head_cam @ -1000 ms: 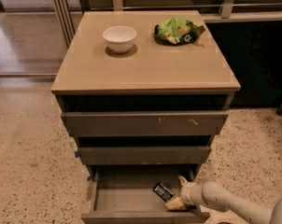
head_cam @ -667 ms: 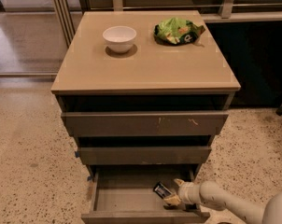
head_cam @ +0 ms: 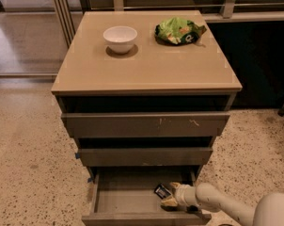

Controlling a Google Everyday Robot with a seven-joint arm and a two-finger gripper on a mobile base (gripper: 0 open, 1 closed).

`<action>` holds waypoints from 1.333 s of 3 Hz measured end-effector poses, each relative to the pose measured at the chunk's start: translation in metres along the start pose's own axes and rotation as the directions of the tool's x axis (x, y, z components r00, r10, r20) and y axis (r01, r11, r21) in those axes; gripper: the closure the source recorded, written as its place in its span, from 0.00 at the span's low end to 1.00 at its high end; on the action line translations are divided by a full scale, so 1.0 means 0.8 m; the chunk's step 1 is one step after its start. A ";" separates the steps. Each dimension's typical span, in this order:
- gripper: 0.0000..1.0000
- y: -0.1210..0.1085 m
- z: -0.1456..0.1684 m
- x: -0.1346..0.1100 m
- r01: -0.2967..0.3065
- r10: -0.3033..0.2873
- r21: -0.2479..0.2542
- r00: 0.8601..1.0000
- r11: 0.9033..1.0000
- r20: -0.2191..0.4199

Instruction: Pick rxbar blueberry from bottom drawer and place on counter

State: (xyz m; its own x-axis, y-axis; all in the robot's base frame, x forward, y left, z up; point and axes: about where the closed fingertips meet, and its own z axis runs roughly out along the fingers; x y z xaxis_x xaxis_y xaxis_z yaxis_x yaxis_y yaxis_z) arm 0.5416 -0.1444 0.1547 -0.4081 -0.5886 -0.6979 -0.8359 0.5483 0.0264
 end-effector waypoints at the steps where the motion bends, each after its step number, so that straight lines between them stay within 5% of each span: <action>1: 0.36 0.004 0.020 0.010 0.006 -0.006 -0.013 1.000 1.000 -0.010; 3: 0.39 0.001 0.045 0.031 0.010 -0.010 -0.014 0.999 1.000 -0.032; 4: 0.53 0.000 0.047 0.032 0.010 -0.010 -0.014 0.999 1.000 -0.033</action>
Offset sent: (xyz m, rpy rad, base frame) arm 0.0040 0.0077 -0.0444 -0.0257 0.0169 0.0214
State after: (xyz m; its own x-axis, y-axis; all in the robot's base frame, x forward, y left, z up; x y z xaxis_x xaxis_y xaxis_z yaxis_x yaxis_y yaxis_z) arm 0.5450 -0.1372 0.1098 -0.4115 -0.6136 -0.6739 -0.8447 0.5344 0.0292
